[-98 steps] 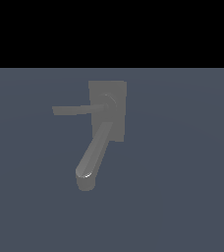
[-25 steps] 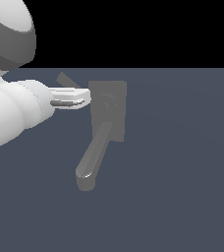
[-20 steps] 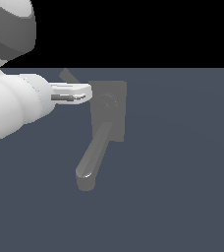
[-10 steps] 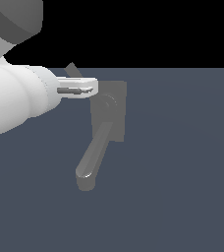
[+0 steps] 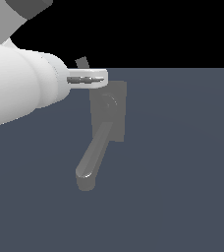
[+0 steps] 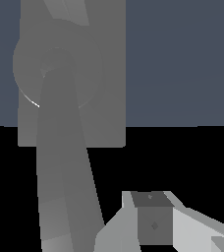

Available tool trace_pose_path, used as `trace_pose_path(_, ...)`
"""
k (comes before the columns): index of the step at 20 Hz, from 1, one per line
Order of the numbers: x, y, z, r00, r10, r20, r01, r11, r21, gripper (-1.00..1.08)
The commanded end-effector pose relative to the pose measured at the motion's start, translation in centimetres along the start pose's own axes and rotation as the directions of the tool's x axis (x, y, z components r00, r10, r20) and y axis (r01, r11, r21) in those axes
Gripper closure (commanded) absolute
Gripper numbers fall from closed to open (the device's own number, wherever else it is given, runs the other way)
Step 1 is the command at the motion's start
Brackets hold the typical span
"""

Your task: Turn on the faucet by rotating a designated handle.

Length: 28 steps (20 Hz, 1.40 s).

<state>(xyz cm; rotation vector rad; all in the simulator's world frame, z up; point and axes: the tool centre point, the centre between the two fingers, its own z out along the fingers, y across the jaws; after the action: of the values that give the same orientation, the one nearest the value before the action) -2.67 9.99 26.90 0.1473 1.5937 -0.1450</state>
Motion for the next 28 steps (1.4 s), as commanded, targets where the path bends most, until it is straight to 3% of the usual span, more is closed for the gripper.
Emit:
trace_pose_path(1, -1.8, -0.6, 0.5, 1.000, 0.006, 0.026, -0.006, 1.000, 0.000, 1.08)
trace_pose_path(3, -2.1, -0.8, 0.5, 1.000, 0.007, 0.027, -0.007, 1.000, 0.000, 1.08)
trace_pose_path(4, -0.5, -0.6, 0.1, 1.000, 0.001, 0.001, -0.001, 1.000, 0.002, 1.08)
trace_pose_path(26, -3.6, -7.7, 0.4, 1.000, 0.007, 0.027, -0.007, 1.000, -0.001, 1.08)
trace_pose_path(27, -1.6, -6.6, -0.4, 1.000, -0.001, -0.013, 0.001, 1.000, -0.014, 1.08)
trace_pose_path(28, -1.6, -7.0, -0.3, 1.000, -0.001, -0.011, 0.001, 1.000, -0.013, 1.08)
